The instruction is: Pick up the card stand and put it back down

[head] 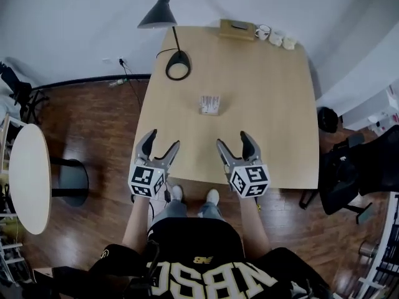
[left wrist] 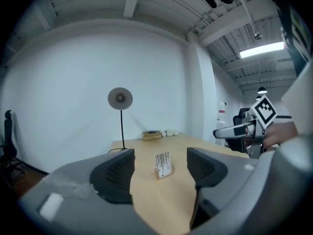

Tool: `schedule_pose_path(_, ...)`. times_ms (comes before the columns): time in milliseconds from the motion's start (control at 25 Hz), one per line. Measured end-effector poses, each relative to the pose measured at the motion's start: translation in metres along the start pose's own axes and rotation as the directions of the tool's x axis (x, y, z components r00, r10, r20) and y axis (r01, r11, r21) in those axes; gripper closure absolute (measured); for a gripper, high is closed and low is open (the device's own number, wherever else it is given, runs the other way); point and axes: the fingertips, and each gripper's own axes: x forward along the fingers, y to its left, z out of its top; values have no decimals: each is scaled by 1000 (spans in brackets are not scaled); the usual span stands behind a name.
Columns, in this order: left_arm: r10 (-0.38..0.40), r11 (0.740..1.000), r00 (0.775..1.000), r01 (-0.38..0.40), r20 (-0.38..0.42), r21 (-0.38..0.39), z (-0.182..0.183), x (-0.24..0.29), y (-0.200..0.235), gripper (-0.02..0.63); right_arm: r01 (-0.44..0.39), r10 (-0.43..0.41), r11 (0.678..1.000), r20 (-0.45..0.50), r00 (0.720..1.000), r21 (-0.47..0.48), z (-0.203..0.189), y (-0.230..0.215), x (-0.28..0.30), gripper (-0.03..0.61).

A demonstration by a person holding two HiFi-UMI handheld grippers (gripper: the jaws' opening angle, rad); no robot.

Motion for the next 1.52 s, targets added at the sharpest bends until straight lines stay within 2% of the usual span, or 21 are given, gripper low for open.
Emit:
schedule_pose_path(160, 11, 999, 999, -13, 52, 38, 23, -53, -7, 264, -9, 10, 999, 31, 999, -42, 14, 36, -19, 225)
schedule_pose_path(280, -12, 999, 993, 8, 119, 36, 34, -81, -14, 285, 30, -21, 993, 80, 997, -111, 31, 65, -44, 225)
schedule_pose_path(400, -37, 997, 985, 26, 166, 67, 43, -107, -22, 296, 121, -109, 982, 88, 990, -146, 28, 90, -73, 225)
schedule_pose_path(520, -48, 991, 976, 20, 213, 130, 45, -151, -32, 299, 237, -223, 964, 120, 967, -120, 13, 122, -111, 225)
schedule_pose_path(600, -44, 994, 966, 17, 256, 107, 43, -185, -38, 301, 300, -284, 947, 139, 949, -117, 2, 151, -139, 225)
schedule_pose_path(680, -40, 997, 959, 19, 280, 77, 36, -212, -39, 301, 326, -307, 935, 145, 941, -137, -9, 180, -160, 225)
schedule_pose_path(920, -92, 996, 962, 83, 255, 45, 12, -258, -55, 310, 338, -327, 923, 89, 941, -182, -38, 226, -208, 225)
schedule_pose_path(1040, -64, 996, 960, 46, 271, 74, 22, -273, -53, 310, 323, -302, 927, 127, 945, -191, -25, 234, -214, 225)
schedule_pose_path(1160, -18, 998, 961, 0, 277, 66, 28, -285, -50, 311, 304, -275, 935, 164, 947, -184, -11, 240, -213, 225)
schedule_pose_path(1360, -24, 996, 955, -4, 294, 94, 43, -298, -77, 313, 260, -227, 945, 175, 958, -197, -4, 248, -217, 225)
schedule_pose_path(1520, -44, 996, 959, 20, 281, 87, 41, -298, -101, 313, 272, -245, 948, 167, 955, -166, -11, 234, -226, 225)
